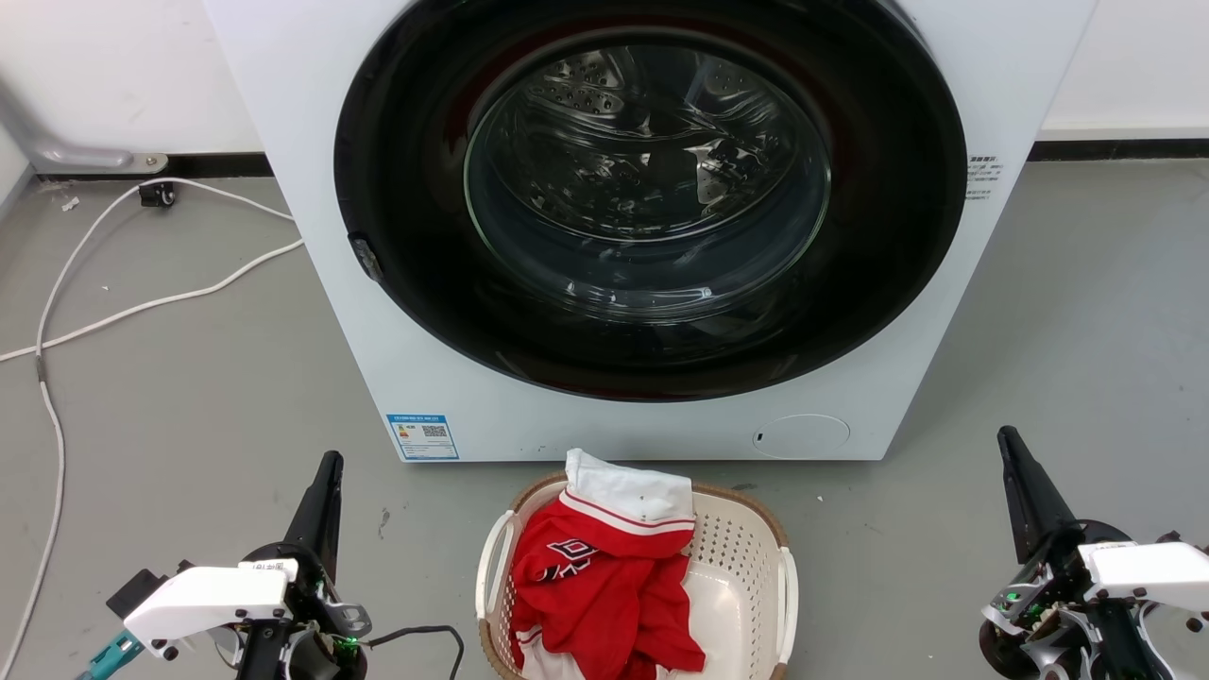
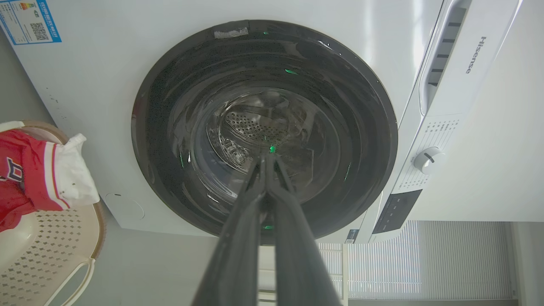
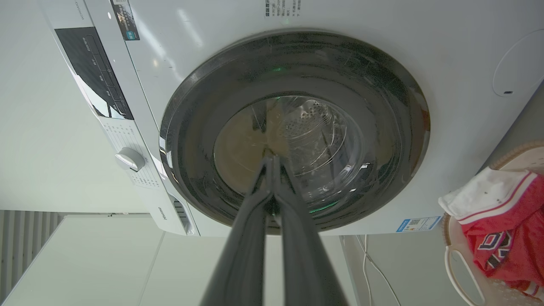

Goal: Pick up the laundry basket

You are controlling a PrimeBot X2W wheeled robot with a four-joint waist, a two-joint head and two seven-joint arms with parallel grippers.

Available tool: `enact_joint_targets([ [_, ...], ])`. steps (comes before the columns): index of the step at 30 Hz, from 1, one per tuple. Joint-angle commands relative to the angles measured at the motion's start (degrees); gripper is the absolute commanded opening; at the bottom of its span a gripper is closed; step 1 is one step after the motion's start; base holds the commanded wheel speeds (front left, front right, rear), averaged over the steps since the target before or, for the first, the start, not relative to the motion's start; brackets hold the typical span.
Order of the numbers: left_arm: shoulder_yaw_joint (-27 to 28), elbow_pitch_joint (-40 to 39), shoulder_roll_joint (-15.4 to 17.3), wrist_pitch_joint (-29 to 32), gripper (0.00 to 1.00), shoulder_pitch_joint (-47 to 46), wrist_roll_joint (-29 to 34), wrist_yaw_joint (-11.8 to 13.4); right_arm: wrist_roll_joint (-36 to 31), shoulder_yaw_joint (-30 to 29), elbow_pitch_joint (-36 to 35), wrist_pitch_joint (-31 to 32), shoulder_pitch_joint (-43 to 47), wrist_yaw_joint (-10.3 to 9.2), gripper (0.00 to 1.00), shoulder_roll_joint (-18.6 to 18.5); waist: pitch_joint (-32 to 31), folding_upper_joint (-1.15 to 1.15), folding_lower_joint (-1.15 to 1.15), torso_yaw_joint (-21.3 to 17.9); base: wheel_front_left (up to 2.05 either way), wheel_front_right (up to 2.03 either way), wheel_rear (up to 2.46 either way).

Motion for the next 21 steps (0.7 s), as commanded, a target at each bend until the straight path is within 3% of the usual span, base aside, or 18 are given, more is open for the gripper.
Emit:
enact_joint_targets([
  [1,0.05,0.04,-0.04,0.12,0.0,-0.67,0.21,-0.19,-0.02,0.04,0.08,-0.05,-0.74,0.03,0.0,0.2,0.0,0.0,0.0,0.0,0.0,0.0,0.0],
  [21,0.05,0.04,-0.04,0.12,0.0,-0.67,0.21,-0.19,-0.02,0.03,0.08,-0.05,-0.75,0.03,0.0,0.2,0.0,0.0,0.0,0.0,0.0,0.0,0.0],
])
